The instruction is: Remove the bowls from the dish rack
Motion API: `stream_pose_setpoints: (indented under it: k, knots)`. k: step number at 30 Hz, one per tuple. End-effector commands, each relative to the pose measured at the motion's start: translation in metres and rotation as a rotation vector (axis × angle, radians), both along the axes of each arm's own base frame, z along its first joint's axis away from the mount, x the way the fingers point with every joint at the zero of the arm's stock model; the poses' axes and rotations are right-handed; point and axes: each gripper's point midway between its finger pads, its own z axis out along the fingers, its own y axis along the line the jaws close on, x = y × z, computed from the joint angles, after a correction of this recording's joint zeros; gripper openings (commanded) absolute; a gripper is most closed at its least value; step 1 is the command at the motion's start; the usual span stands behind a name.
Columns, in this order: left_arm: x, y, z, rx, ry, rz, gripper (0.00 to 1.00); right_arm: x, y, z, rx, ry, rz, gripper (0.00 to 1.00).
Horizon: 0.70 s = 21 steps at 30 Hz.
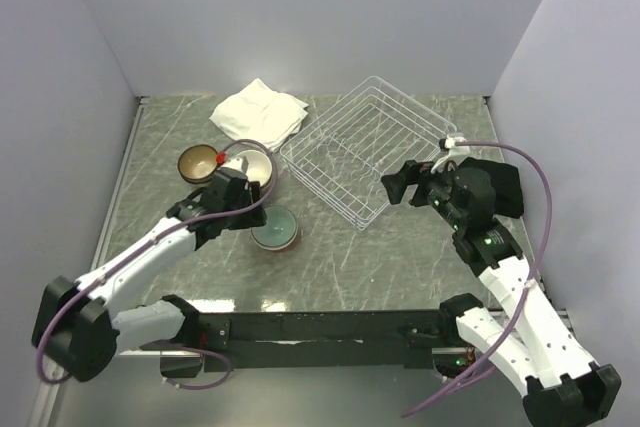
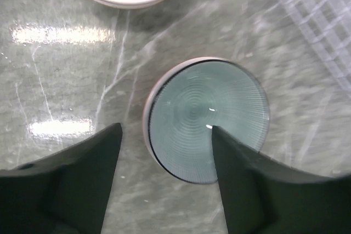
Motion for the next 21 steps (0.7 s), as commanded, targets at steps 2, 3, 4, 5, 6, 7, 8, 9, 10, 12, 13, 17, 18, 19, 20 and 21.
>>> stream_pose_setpoints:
  k: [2, 3, 4, 5, 6, 7, 8, 9, 10, 12, 13, 17, 18, 19, 20, 21]
  knots:
    - [0.002, 0.016, 0.059, -0.036, -0.180, 0.050, 0.82, -0.004, -0.052, 0.028, -0.055, -0.086, -0.258, 1.00]
    - [0.001, 0.021, 0.076, -0.050, -0.231, 0.064, 0.88, -0.007, -0.060, 0.028, -0.057, -0.088, -0.296, 1.00]
    - [-0.001, 0.025, 0.084, -0.051, -0.258, 0.075, 0.93, -0.009, -0.065, 0.031, -0.049, -0.095, -0.325, 1.00]
    - [-0.002, 0.033, 0.091, -0.034, -0.279, 0.100, 0.94, -0.015, -0.076, 0.036, -0.045, -0.117, -0.375, 1.00]
    - [-0.006, 0.040, 0.108, -0.053, -0.334, 0.117, 0.95, -0.019, -0.081, 0.037, -0.044, -0.126, -0.395, 1.00]
    - [-0.009, 0.045, 0.116, -0.056, -0.363, 0.131, 0.99, -0.022, -0.087, 0.039, -0.044, -0.140, -0.421, 1.00]
    - [-0.011, 0.051, 0.127, -0.060, -0.396, 0.152, 0.99, -0.029, -0.094, 0.043, -0.034, -0.169, -0.449, 1.00]
    - [-0.017, 0.064, 0.140, -0.053, -0.450, 0.188, 0.99, -0.033, -0.103, 0.044, -0.034, -0.180, -0.491, 1.00]
    - [-0.020, 0.071, 0.146, -0.049, -0.479, 0.204, 0.99, -0.037, -0.107, 0.042, -0.032, -0.186, -0.511, 1.00]
    - [-0.031, 0.091, 0.167, -0.041, -0.568, 0.247, 0.99, -0.050, -0.118, 0.048, -0.024, -0.234, -0.547, 1.00]
    - [-0.036, 0.098, 0.174, -0.040, -0.597, 0.268, 0.99, -0.053, -0.121, 0.045, -0.030, -0.238, -0.555, 1.00]
    - [-0.064, 0.127, 0.203, -0.087, -0.697, 0.348, 0.99, -0.074, -0.134, 0.054, -0.018, -0.309, -0.587, 1.00]
    - [-0.074, 0.135, 0.209, -0.103, -0.728, 0.366, 0.99, -0.077, -0.136, 0.054, -0.027, -0.316, -0.586, 1.00]
    - [-0.078, 0.139, 0.210, -0.110, -0.740, 0.374, 0.99, -0.082, -0.137, 0.056, -0.017, -0.333, -0.584, 1.00]
    - [-0.083, 0.143, 0.213, -0.125, -0.753, 0.385, 1.00, -0.086, -0.137, 0.053, -0.022, -0.326, -0.579, 1.00]
    - [-0.092, 0.150, 0.218, -0.156, -0.782, 0.408, 1.00, -0.088, -0.137, 0.053, -0.013, -0.326, -0.572, 1.00]
